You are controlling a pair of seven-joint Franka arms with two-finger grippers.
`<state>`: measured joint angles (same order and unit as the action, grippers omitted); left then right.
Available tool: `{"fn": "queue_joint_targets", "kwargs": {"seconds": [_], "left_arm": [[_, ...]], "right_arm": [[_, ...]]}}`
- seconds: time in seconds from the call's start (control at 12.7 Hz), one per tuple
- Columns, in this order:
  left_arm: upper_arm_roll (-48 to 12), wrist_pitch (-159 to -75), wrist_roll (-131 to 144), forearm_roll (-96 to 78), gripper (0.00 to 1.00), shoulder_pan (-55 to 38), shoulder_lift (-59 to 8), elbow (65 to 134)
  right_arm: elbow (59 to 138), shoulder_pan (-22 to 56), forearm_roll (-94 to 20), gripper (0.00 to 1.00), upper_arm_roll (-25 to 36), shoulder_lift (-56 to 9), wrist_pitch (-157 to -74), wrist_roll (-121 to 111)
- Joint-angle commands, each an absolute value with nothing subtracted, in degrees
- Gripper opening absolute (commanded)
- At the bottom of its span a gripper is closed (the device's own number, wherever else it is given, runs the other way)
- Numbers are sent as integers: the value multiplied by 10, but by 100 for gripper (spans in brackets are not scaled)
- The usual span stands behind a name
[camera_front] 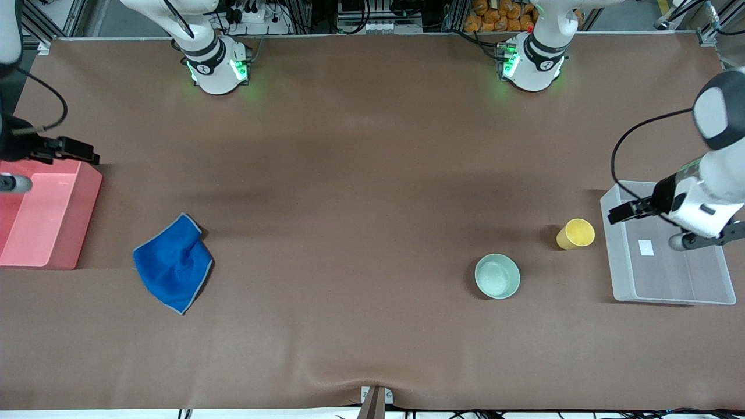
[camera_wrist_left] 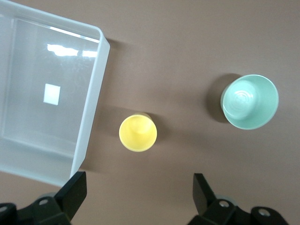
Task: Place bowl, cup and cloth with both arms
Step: 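Reach the left gripper to the yellow cup while the right gripper reaches the cloth, then grasp the yellow cup with the left gripper while the right gripper grasps the cloth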
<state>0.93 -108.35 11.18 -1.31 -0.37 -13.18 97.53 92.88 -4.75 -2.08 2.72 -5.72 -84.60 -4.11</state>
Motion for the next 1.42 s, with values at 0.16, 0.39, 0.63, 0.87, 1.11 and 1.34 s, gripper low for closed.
{"fn": "queue_joint_targets", "kwargs": {"seconds": [0.16, 0.39, 0.63, 0.87, 1.11, 1.34], "left_arm": [[8, -1129, 100, -19, 100, -1, -184, 984], [9, -1200, 97, -12, 100, 3, -185, 1050], [10, -1301, 97, -9, 94, 6, -187, 1120], [10, -1306, 81, 22, 81, 15, -199, 1144], [10, -1315, 69, 30, 79, 21, -203, 1158], [11, -1359, 69, 30, 66, 22, -218, 1174]], "right_arm": [[910, -103, -71, 100, 24, -161, -893, -53], [911, -89, -64, 100, 24, -211, -948, -47], [910, -89, -63, 100, 24, -281, -1030, -48], [911, -85, -65, 100, 23, -311, -1063, -52], [915, -89, -48, 100, 24, -336, -1098, -88], [916, -83, -22, 100, 23, -358, -1143, -136]]}}
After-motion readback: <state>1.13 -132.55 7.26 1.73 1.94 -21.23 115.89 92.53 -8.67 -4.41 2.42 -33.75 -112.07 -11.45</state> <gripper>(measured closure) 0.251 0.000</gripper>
